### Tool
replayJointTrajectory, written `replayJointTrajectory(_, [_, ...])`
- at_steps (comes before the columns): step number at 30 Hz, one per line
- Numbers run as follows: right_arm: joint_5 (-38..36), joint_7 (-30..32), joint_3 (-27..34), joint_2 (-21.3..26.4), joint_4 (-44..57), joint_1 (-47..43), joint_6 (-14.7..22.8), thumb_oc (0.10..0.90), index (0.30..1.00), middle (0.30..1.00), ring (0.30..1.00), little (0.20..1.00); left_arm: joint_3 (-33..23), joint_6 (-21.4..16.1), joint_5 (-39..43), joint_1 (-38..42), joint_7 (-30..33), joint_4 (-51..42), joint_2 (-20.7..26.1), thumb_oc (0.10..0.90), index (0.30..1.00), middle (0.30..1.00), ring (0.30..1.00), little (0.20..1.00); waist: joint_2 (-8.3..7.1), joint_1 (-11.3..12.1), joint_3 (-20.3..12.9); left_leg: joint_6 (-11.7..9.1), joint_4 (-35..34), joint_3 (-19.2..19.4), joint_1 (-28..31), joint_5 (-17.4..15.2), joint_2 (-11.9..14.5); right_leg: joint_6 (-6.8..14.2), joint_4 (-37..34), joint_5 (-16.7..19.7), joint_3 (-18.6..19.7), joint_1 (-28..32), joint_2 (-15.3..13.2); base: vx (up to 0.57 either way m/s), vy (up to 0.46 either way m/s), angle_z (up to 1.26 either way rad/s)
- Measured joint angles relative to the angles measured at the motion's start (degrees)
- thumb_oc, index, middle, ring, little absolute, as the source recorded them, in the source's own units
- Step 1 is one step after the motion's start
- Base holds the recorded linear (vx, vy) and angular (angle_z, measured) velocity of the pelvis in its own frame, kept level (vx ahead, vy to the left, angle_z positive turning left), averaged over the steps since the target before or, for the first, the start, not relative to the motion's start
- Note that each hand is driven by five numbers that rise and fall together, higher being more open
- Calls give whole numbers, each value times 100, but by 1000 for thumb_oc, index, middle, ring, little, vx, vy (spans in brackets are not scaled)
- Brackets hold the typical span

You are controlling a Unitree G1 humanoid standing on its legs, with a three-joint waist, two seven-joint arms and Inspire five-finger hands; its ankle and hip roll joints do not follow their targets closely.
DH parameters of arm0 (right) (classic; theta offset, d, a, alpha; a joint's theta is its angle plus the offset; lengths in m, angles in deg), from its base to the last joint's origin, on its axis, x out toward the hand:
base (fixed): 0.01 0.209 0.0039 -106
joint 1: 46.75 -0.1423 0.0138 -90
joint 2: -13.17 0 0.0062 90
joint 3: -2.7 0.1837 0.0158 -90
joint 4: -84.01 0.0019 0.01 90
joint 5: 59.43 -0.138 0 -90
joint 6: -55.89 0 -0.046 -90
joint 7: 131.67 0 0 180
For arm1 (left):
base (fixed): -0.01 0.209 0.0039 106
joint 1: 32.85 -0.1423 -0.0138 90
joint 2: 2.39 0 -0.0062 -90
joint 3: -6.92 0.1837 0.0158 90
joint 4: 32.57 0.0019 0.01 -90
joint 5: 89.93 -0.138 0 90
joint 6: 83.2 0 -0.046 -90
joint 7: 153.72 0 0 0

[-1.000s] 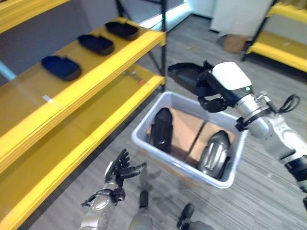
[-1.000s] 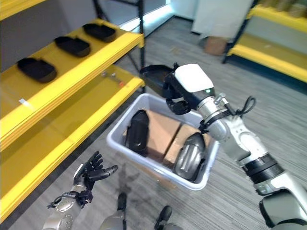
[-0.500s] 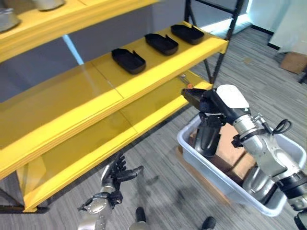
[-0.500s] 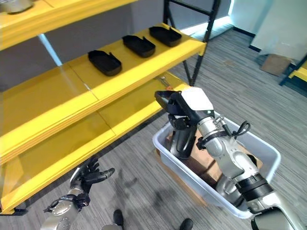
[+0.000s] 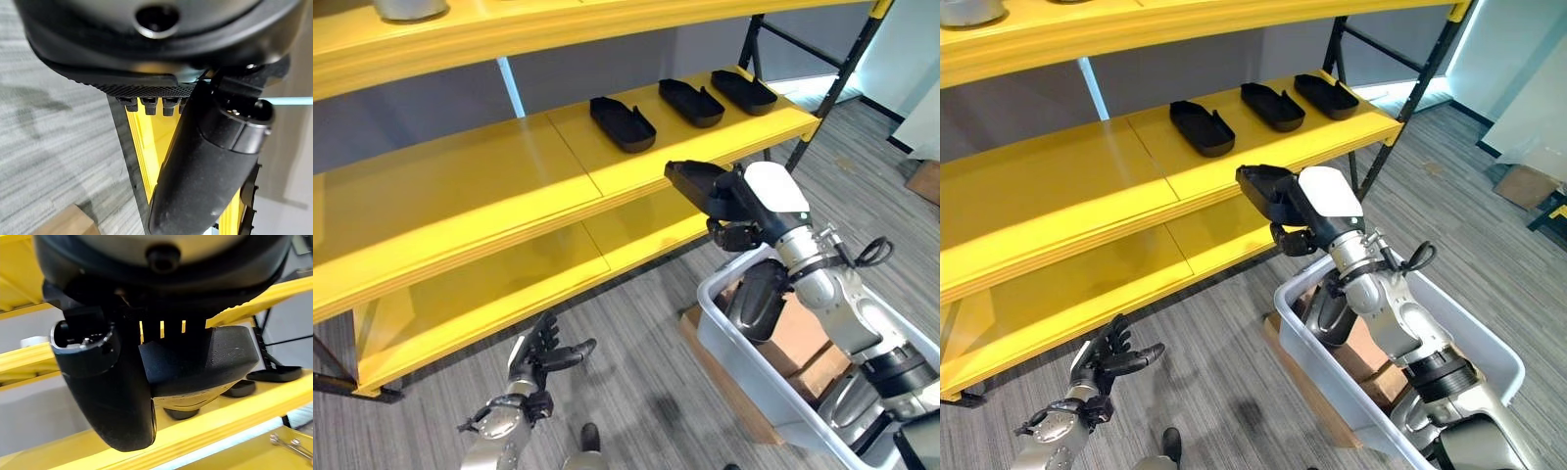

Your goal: Move parts from the plastic box to the shelf.

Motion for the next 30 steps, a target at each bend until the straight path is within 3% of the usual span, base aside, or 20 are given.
replayJointTrajectory(3, [10,3,-4,38,0,-132,-132,400,300,300,300,300,28,0,-147,86,-9,-21,0,900,1000,1000,1000,1000,29,-26,-14,175,172,-281,-251,-96,-211,-172,142,281,33,-3,-219,91,194,59])
replayJointTrajectory(5, [110,3,-7,66,1,-135,-126,400,300,300,300,300,33,-1,-200,138,-2,-26,20,900,1000,1000,1000,1000,34,-51,-14,318,170,-426,-274,-26,-341,-255,351,548,404,-50,-370,103,196,49])
replayJointTrajectory(7, [179,3,-6,130,1,-136,-106,400,300,300,300,300,38,-1,-201,211,4,-25,90,900,1000,1000,1000,1000,70,-88,-5,482,153,-602,-265,-22,-445,-278,827,845,1125,-295,-496,77,111,48])
replayJointTrajectory(8, [211,11,-7,130,2,-138,-78,400,300,300,300,300,43,-3,-202,297,29,9,184,900,1000,1000,1000,1000,170,-204,14,588,102,-779,-264,0,-373,-15,1587,268,2016,-702,-382,124,96,59])
replayJointTrajectory(9, [212,11,-19,129,2,-136,-53,400,300,300,300,300,44,-5,-202,347,44,20,239,900,1000,1000,1000,1000,217,-240,14,672,36,-844,-229,4,-365,267,1771,-120,2349,-860,-166,190,139,50])
replayJointTrajectory(10, [211,17,11,131,11,-140,37,400,300,300,300,300,78,-44,-206,412,50,55,242,900,1000,1000,1000,1000,314,-227,75,767,81,-1021,-221,-66,-354,270,2076,-669,2791,-1142,236,179,92,41])
replayJointTrajectory(12, [202,24,37,164,117,-95,156,400,300,300,300,300,110,-39,-206,556,130,189,171,900,1000,1000,1000,1000,641,-471,271,841,171,-1357,-228,-123,-137,-111,2450,-1566,3655,-1536,1619,121,-1,58])
replayJointTrajectory(13, [187,21,34,182,238,-47,220,400,300,300,300,300,255,-34,-221,536,109,187,161,900,1000,1000,1000,1000,735,-540,338,933,141,-1375,-135,-154,-185,-271,2080,-1635,3263,-2006,2103,119,-41,57])
replayJointTrajectory(16, [150,22,45,298,278,-35,242,400,300,300,300,300,408,-28,-254,419,-34,146,-48,900,1000,1000,1000,1000,718,-699,346,924,16,-1561,132,-202,-558,-358,1236,-1081,2868,-2341,1952,132,-53,64])
replayJointTrajectory(17, [154,25,46,349,276,-45,248,400,300,300,300,300,442,-28,-271,395,-15,148,-139,900,1000,1000,1000,1000,716,-720,351,921,14,-1676,204,-286,-624,-206,892,-873,2985,-2396,1968,117,-52,87])
replayJointTrajectory(19, [151,28,66,403,234,-12,244,400,300,300,300,300,490,-22,-272,352,-33,146,-145,900,1000,1000,1000,1000,586,-854,322,775,-56,-2084,435,-358,-777,-186,465,-511,3343,-1986,1986,115,-111,102])
replayJointTrajectory(20, [152,28,111,406,232,52,247,400,300,300,300,300,480,-22,-272,331,-37,142,-160,900,1000,1000,1000,1000,498,-802,324,654,-54,-2151,592,-424,-832,-381,305,-184,3495,-1696,1995,119,-111,61])
replayJointTrajectory(21, [151,29,128,389,228,65,240,400,300,300,300,300,380,-20,-269,253,-16,133,-290,900,1000,1000,1000,1000,547,-746,309,544,-52,-2148,715,-514,-772,-705,149,138,3459,-1518,2056,124,-77,11])
replayJointTrajectory(24, [91,64,249,396,263,49,237,400,300,300,300,300,206,-34,-264,52,-13,-136,-366,900,1000,1000,1000,1000,611,-648,271,405,-53,-1899,750,-628,-456,-784,-193,194,3365,-1308,2366,91,-60,-4])
replayJointTrajectory(26, [82,64,306,421,262,48,199,400,300,300,300,300,214,-32,-263,128,-18,-135,-372,900,1000,1000,1000,1000,611,-660,271,352,-53,-1880,779,-662,-339,-834,-203,151,3296,-1258,2488,98,-87,8])
replayJointTrajectory(27, [4,64,348,422,244,48,182,400,300,300,300,300,227,-24,-263,215,-28,-130,-390,900,1000,1000,1000,1000,603,-680,275,307,-54,-1868,895,-689,-260,-988,-209,28,3243,-1119,2542,95,-97,4])
replayJointTrajectory(30, [-27,64,399,461,234,48,154,400,300,300,300,300,226,-29,-263,379,-21,-137,-405,900,1000,1000,1000,1000,609,-759,274,249,-57,-1971,1003,-722,-177,-992,-216,-120,3081,-918,2585,66,-72,25])
